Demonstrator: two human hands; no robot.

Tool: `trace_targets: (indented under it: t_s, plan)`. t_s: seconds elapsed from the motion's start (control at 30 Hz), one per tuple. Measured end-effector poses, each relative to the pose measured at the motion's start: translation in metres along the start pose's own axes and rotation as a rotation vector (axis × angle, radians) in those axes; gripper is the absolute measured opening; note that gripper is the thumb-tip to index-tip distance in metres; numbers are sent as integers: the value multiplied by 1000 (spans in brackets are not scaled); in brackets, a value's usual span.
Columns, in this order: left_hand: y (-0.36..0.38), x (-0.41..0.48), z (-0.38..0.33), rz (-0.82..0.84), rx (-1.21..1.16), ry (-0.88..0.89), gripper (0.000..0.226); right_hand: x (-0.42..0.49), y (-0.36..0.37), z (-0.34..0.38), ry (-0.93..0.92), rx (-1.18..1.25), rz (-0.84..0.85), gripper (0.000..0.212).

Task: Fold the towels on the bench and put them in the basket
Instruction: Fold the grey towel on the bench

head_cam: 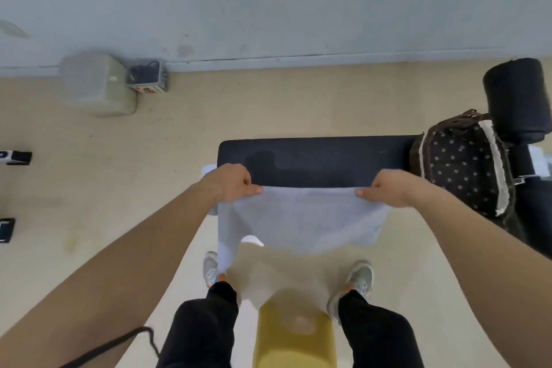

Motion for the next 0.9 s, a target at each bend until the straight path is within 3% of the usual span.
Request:
trace_targets:
  t_s: [0.23,0.5,0.77,0.9]
  plan:
    - [31,165,7,-456,280,-42,34,173,15,9,41,-193,-460,44]
    - [42,272,31,-852,303,-42,37,284,27,0,-19,-170,-854,44]
    - [75,225,34,-1061,269,-15,38,248,69,7,-151,-91,-1074,38]
    - [135,167,43,-1006,241,-62,50,201,131,8,-212,-125,-1009,42]
Point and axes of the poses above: each hand's wrist, its own x-axis towards the middle knuckle, its own y-axis out of the palm, z = x × y, the point moved 3 cm from there along x, towards the middle knuckle, and after that the axes turned 9 degrees about x, right-handed, at the moved point
